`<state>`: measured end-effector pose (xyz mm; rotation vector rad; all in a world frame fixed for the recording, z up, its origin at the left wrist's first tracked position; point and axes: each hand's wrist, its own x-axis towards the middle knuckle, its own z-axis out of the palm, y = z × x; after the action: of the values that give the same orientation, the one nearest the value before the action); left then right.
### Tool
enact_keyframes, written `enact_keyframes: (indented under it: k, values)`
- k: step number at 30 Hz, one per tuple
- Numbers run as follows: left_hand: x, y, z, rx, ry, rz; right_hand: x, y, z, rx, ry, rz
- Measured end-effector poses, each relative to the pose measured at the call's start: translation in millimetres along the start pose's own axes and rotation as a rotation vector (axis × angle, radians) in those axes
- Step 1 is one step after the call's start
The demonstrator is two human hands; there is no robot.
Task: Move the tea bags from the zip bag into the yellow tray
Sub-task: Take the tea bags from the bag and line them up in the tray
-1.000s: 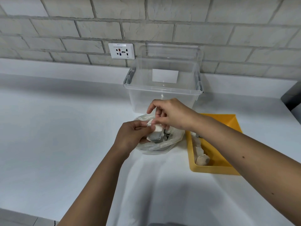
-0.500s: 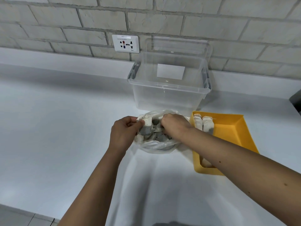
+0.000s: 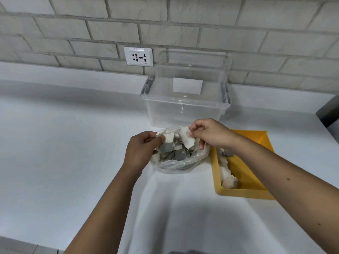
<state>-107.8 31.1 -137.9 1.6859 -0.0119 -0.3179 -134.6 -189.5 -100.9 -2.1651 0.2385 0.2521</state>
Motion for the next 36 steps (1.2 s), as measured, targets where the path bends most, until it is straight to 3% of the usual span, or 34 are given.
enact_keyframes:
  k: [5,10,20,24,27,31,36]
  values:
    - [-11,15,16,0.026,-0.229,-0.007,-21,0,-13,-0.049,-0.065,-0.043]
    - [-25,21,42,-0.014,-0.349,-0.001,-44,-4,-26,-0.136,-0.051,-0.123]
    - [-35,23,91,-0.254,-0.299,0.016,-82,30,-48,0.164,0.084,-0.045]
    - [-38,24,110,-0.191,-0.305,0.023,-88,46,-63,0.097,0.329,-0.111]
    - [-33,22,120,-0.092,-0.224,0.061,-86,68,-77,-0.108,0.434,-0.106]
    - [-24,18,124,0.014,-0.157,0.116,-79,101,-83,-0.422,0.276,-0.023]
    - [-16,10,125,0.077,-0.156,0.120,-60,123,-73,-0.525,0.070,0.062]
